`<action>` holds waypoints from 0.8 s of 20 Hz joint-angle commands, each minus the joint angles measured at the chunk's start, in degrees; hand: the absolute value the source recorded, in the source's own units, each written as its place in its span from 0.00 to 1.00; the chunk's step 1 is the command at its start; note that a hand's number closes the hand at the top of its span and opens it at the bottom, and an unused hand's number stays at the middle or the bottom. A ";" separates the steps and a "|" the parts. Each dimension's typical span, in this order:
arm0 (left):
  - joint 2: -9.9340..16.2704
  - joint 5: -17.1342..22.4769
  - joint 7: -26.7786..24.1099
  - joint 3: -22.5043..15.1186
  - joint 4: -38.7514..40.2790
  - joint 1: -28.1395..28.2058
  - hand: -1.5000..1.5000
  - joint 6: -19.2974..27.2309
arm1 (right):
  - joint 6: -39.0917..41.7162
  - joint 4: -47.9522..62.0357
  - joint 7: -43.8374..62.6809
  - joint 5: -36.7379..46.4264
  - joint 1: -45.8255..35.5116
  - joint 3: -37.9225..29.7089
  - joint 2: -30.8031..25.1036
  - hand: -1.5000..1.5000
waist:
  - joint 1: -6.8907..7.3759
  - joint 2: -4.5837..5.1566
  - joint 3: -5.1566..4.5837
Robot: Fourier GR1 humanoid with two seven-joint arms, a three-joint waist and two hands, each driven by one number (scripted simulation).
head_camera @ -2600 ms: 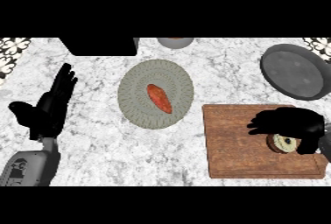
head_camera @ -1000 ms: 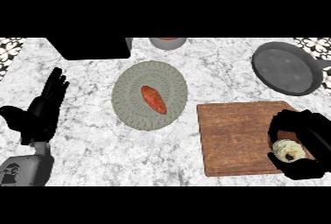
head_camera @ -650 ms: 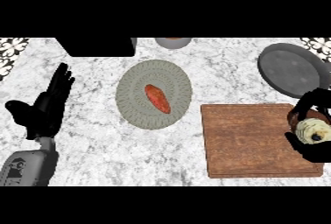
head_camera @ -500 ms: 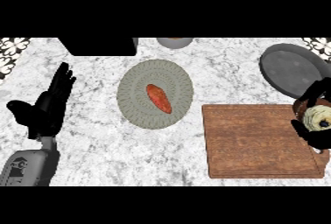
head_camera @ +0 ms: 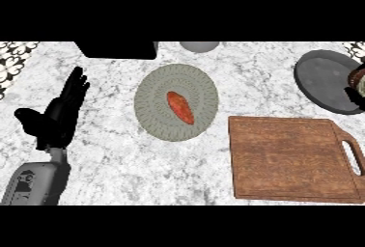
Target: Pick the cupcake from the cutting board and place it in the pan
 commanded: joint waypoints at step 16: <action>-1.53 -0.89 0.73 -2.21 -0.12 -4.31 0.50 -0.50 | -16.57 43.69 -17.30 7.89 -16.56 -4.84 -4.05 1.00 | 4.14 1.99 0.51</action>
